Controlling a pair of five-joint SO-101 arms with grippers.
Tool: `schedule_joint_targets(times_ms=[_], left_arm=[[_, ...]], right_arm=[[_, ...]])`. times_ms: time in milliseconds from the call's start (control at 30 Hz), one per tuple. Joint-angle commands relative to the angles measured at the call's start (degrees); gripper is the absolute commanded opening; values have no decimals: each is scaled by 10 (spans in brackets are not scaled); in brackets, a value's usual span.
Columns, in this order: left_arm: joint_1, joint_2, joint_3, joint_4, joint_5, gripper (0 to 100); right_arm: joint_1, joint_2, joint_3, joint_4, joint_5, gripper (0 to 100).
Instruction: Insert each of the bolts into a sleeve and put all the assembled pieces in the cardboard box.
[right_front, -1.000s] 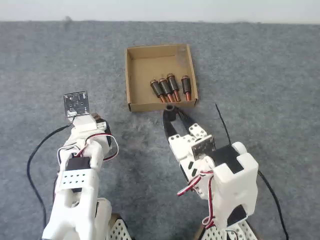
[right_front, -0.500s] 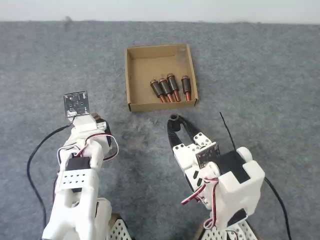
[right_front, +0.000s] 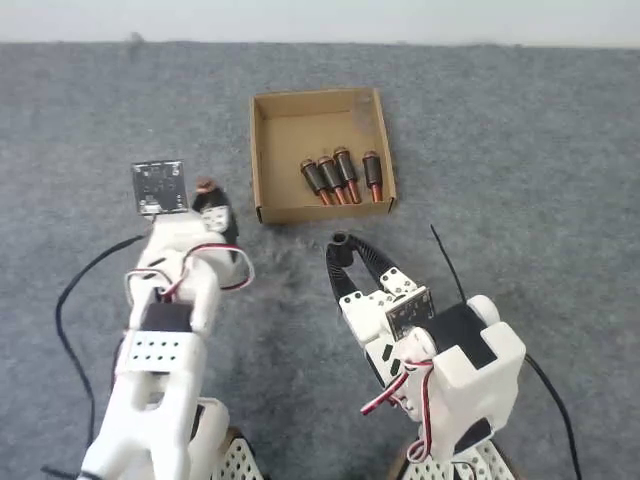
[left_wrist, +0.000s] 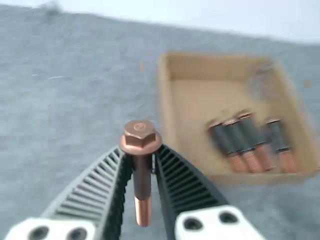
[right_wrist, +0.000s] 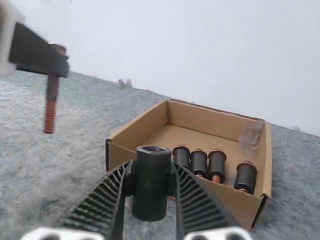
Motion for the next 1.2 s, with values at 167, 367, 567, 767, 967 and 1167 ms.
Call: schedule_joint_targets(times_ms=[167, 367, 567, 767, 967, 1167], left_arm=[[95, -27, -36, -130, 92, 12], [158, -42, -36, -152, 92, 12], [214, -147, -37, -90, 92, 12], [254, -221, -36, 14, 92, 12], [275, -224, -21, 40, 92, 12], [289, -223, -1, 41, 63, 12]], right_arm=[[-17, -30, 16, -17, 5, 7], [-20, -30, 16, -17, 5, 7], [-24, -30, 16, -17, 5, 7], [-27, -30, 16, -17, 5, 7], [-36, -30, 16, -17, 5, 7], [-36, -30, 16, -17, 5, 7]])
